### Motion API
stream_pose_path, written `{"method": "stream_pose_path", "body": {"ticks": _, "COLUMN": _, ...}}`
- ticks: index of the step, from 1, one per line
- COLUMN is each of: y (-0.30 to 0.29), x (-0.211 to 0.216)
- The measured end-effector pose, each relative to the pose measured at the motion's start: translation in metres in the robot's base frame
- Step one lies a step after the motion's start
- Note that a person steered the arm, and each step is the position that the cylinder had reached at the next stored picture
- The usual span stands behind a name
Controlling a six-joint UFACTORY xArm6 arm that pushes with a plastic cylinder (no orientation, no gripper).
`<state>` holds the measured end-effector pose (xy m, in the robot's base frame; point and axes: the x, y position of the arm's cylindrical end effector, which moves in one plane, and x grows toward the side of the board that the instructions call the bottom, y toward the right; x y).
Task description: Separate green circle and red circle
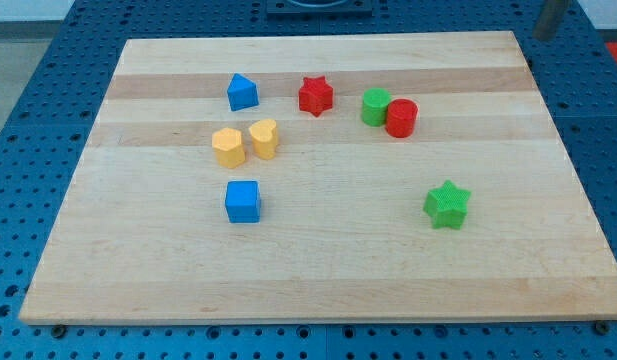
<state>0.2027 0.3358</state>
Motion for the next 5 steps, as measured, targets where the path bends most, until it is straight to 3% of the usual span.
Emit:
{"method": "stream_pose_path", "body": {"ticks": 1, "y": -0.001, "x": 0.0}}
{"method": "stream_pose_path", "body": {"ticks": 2, "y": -0.037, "x": 0.003}}
{"method": "stream_pose_path", "body": {"ticks": 5, "y": -0.215, "x": 0.067}}
